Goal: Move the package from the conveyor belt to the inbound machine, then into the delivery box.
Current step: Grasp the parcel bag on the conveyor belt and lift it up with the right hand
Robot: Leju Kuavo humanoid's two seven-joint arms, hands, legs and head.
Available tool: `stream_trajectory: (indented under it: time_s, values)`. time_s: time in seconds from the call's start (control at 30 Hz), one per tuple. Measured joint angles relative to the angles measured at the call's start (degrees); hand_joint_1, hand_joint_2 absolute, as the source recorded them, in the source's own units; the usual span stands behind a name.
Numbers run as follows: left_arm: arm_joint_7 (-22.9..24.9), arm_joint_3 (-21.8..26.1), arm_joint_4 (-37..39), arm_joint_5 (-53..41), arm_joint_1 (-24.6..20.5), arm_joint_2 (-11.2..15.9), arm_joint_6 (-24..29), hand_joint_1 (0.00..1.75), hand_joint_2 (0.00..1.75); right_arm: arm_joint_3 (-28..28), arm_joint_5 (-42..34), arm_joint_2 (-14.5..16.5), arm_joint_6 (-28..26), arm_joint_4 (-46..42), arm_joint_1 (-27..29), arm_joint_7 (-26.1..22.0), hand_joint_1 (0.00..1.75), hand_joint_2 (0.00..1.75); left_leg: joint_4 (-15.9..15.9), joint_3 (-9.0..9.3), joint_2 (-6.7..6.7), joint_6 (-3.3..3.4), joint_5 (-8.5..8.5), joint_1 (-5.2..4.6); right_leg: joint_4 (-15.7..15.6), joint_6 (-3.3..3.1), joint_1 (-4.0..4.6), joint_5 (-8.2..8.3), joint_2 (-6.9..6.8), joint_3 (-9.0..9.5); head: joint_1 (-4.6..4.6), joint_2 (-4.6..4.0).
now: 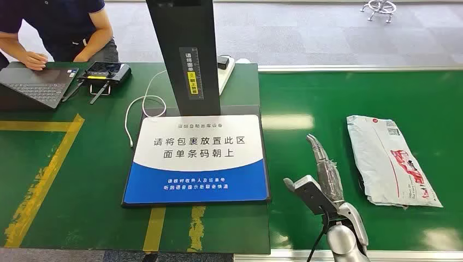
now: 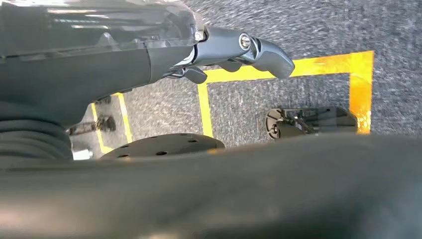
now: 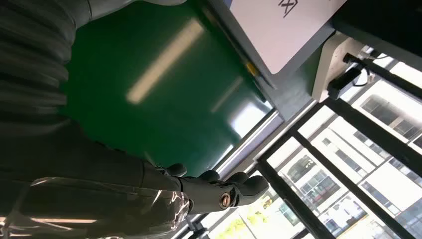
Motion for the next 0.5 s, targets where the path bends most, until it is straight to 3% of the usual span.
stream_trajectory:
  time_s: [0.13,0.33,0.5]
  values:
    - [0.2,0.7,0.0,0.3,0.0,-0.1,0.3,0.0,0.0,1.5,0.4,0.0,-0.7,2.9,-2.6,-0.3,0.0,1.75,0.0,0.0,0.04,-0.01,0.01,0.0,0.0,-0.01,0.0,0.02,0.04,-0.03,-0.01,0.0]
    - [0.5,2.1,0.0,1.0,0.0,-0.2,1.0,0.0,0.0,4.5,5.5,0.0,-7.8,10.2,-8.0,1.6,0.0,1.75,0.0,0.0,0.03,-0.01,0.02,0.0,0.0,0.0,-0.01,0.03,0.03,-0.02,-0.01,0.0]
    - [0.5,2.7,0.0,1.0,0.0,-0.3,1.2,0.0,0.0,6.0,6.5,0.0,-8.9,13.5,-9.8,1.9,0.0,1.75,0.0,-0.01,0.02,-0.02,0.02,0.0,0.0,0.0,0.0,0.03,0.03,-0.03,-0.02,0.0]
